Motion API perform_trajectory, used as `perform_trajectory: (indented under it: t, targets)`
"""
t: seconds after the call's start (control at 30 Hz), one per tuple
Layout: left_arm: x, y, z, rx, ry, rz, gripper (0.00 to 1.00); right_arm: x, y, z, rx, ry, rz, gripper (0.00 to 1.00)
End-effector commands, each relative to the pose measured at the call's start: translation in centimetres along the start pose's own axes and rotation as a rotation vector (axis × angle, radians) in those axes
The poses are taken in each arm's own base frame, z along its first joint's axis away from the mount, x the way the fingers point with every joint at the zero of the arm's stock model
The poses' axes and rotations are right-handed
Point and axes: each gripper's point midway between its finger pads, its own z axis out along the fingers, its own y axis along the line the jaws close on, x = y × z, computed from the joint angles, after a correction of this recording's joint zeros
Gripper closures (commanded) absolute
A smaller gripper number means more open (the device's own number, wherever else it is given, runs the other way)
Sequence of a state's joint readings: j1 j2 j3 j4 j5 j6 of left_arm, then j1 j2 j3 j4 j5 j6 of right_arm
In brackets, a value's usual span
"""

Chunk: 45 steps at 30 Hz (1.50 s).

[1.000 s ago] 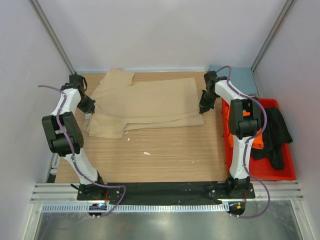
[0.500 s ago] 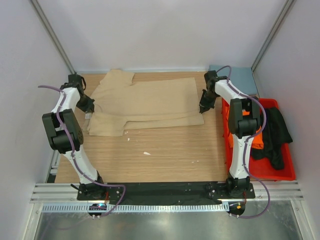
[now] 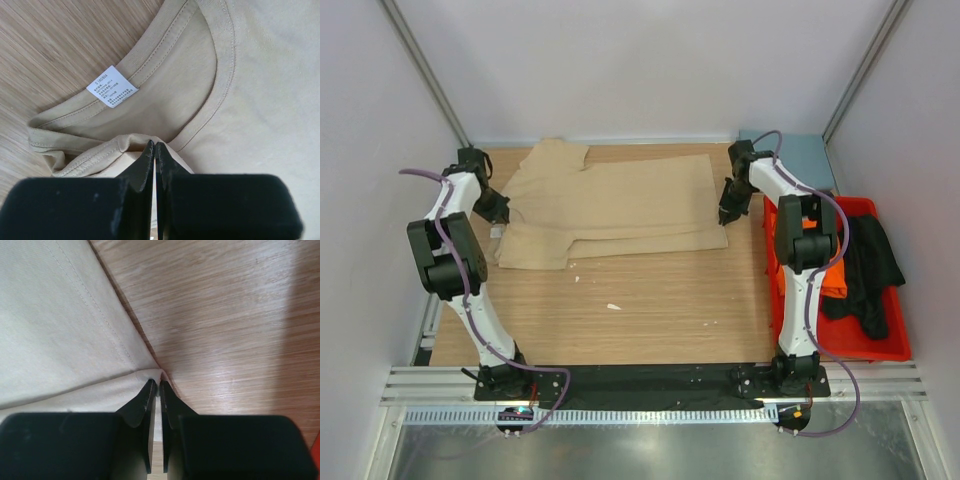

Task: Fold and stack the t-shirts
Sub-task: Fold the tshirt

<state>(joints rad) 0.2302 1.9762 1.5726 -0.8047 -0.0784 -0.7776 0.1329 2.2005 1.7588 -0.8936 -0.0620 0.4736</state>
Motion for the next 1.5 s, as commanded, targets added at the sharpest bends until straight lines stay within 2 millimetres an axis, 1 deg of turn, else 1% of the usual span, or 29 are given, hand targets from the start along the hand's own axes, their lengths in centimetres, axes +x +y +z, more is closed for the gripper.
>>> perform_trajectory:
  t: [0.0,0.1,0.13,0.2,0.23,0.27,0.3,0.37,0.43,0.47,0.5,0.53,0.57,0.6,0.63,0.67,0.7,0.73,0.8,0.83,0.93,0.97,1.03,1.07,1.1,1.13,1.17,1.27,1.47]
  targets:
    - [-2.1,-0.3,-0.9,0.012,-0.067,-0.011,1.0,-1.9,0.2,-1.0,-0.001,-0.053,0.003,0.85]
    - [-2.5,0.2,-1.4,-0.005,-0.09,-0.012,1.0,-2.4,0.2,-1.6,0.006,-0.058,-0.004,0.76]
    - [-2.5,0.3,-1.6,-0.008,-0.094,-0.012,0.98,-3.0,0.4,-2.2,0.005,-0.077,-0.017,0.72]
    - [-2.8,0.8,-2.4,-0.015,-0.118,-0.011,0.84,-3.6,0.3,-3.8,0.012,-0.108,-0.028,0.68]
    - [-2.8,0.8,-2.7,-0.011,-0.121,-0.012,0.7,-3.6,0.5,-4.4,0.009,-0.113,-0.037,0.64]
    - [-3.0,0.8,-3.7,0.005,-0.137,-0.014,0.64,-3.6,0.6,-5.6,0.0,-0.13,-0.038,0.62]
    - [-2.6,0.8,-3.9,0.018,-0.125,-0.009,0.6,-3.5,0.7,-6.2,-0.01,-0.136,-0.036,0.61]
    - [-2.2,0.8,-4.9,0.038,-0.122,-0.001,0.53,-2.6,1.5,-6.8,-0.047,-0.132,-0.042,0.58]
    - [-1.7,1.1,-6.5,0.059,-0.128,0.019,0.52,-0.9,3.2,-8.1,-0.119,-0.119,-0.075,0.54]
    - [-1.2,1.4,-7.0,0.06,-0.127,0.034,0.52,0.1,4.5,-8.4,-0.145,-0.113,-0.112,0.52]
    - [-1.1,1.5,-8.6,0.085,-0.152,0.048,0.51,1.7,5.1,-9.0,-0.19,-0.088,-0.128,0.5]
    - [0.7,2.2,-8.3,0.087,-0.114,0.088,0.48,2.8,5.7,-9.4,-0.222,-0.073,-0.141,0.46]
    - [1.8,2.6,-8.5,0.097,-0.095,0.107,0.47,3.4,6.8,-9.5,-0.277,-0.072,-0.156,0.44]
    - [2.6,2.9,-9.6,0.121,-0.103,0.121,0.45,5.1,6.8,-9.9,-0.311,-0.051,-0.153,0.42]
    - [5.2,4.2,-8.3,0.113,-0.041,0.147,0.41,5.6,7.9,-10.3,-0.369,-0.053,-0.173,0.41]
    - [6.4,4.7,-8.2,0.119,-0.022,0.153,0.41,6.4,8.1,-10.5,-0.382,-0.046,-0.188,0.39]
    - [7.4,5.0,-8.1,0.136,0.001,0.153,0.4,7.9,8.2,-10.2,-0.382,-0.023,-0.217,0.38]
    - [9.1,6.5,-7.4,0.116,0.027,0.145,0.39,8.3,8.7,-10.9,-0.415,-0.034,-0.229,0.38]
    - [10.0,7.6,-6.9,0.095,0.03,0.139,0.39,10.0,8.8,-10.7,-0.439,-0.007,-0.235,0.38]
    - [10.0,7.7,-7.0,0.098,0.023,0.134,0.39,10.4,9.3,-11.5,-0.476,-0.017,-0.239,0.37]
    - [9.4,7.3,-6.9,0.117,-0.006,0.158,0.38,11.9,9.0,-11.7,-0.487,-0.008,-0.249,0.36]
    - [8.9,7.9,-6.3,0.08,-0.02,0.157,0.37,12.0,8.9,-12.5,-0.501,-0.023,-0.248,0.36]
    - [8.0,8.1,-5.6,0.068,-0.022,0.158,0.41,12.8,8.4,-12.4,-0.5,-0.016,-0.244,0.36]
    - [7.8,8.3,-4.4,0.043,-0.003,0.162,0.43,12.9,8.4,-13.0,-0.513,-0.03,-0.247,0.36]
    - [7.4,8.1,-4.1,0.042,-0.003,0.172,0.45,13.2,8.1,-12.8,-0.507,-0.029,-0.245,0.36]
    - [7.2,8.1,-3.5,0.042,0.003,0.169,0.49,13.2,8.0,-12.8,-0.509,-0.035,-0.245,0.36]
    - [7.2,8.2,-2.7,0.037,0.02,0.171,0.5,13.4,7.9,-13.0,-0.51,-0.039,-0.246,0.36]
    - [6.8,8.2,-1.5,0.042,0.013,0.185,0.51,13.8,7.4,-12.9,-0.502,-0.039,-0.238,0.36]
    - [6.3,8.1,-0.8,0.052,0.008,0.183,0.51,13.9,7.0,-13.0,-0.493,-0.051,-0.229,0.36]
